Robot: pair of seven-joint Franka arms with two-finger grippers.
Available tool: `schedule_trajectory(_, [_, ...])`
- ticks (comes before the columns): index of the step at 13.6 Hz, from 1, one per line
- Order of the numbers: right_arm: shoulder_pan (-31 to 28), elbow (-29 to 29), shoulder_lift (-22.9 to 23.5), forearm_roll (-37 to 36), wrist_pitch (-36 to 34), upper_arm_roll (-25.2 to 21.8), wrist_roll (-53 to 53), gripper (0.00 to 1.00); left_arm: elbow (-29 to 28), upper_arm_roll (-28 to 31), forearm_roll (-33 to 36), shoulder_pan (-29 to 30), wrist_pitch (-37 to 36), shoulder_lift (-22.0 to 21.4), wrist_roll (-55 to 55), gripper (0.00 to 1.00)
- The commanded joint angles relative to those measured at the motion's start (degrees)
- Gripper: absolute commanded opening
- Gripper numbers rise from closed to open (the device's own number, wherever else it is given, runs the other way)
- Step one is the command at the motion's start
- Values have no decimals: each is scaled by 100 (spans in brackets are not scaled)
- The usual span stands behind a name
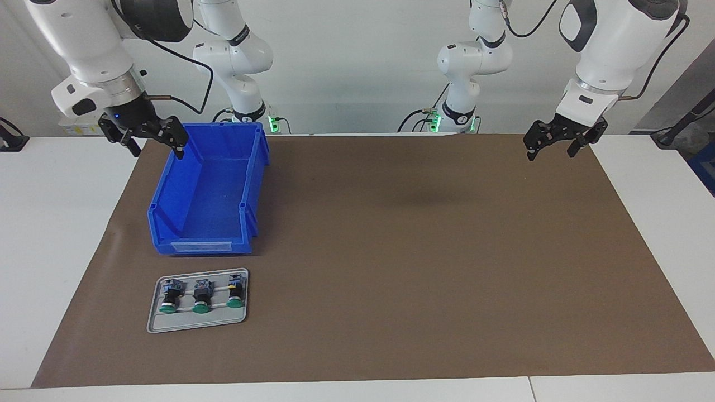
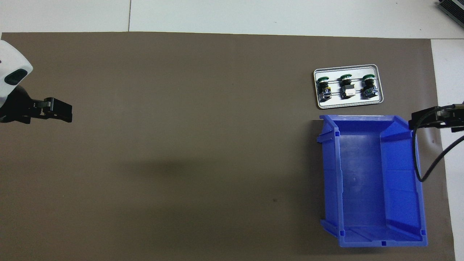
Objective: Place and press button with both arms
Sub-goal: 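Reach the right gripper toward the metal tray of buttons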
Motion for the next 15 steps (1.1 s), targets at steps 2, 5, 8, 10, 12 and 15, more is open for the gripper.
schedule_trajectory(2, [-56,-129,-113,12,177,-10,-146,100,55,-15,-71,14,-90,-4,-1,100])
schedule_trajectory(5, [-47,-208,-121,12,395,-10,-76,100,2,-15,-71,23,-72,-30,174,100])
schedule_trajectory(8, [-56,-742,-113,12,1315,-10,-128,100,-7,-24,-80,23,86,-22,316,99])
schedule_trajectory(10, [-179,-745,289,21,1836,-2,-181,100,-34,-24,-80,5,121,-30,316,100])
schedule_trajectory(12, [-153,-613,1034,30,2756,7,-216,100,-51,-15,-80,14,130,-30,325,100])
schedule_trajectory(15, [-188,-96,2248,765,3936,25,-374,100,-113,3,-71,49,86,-100,290,100])
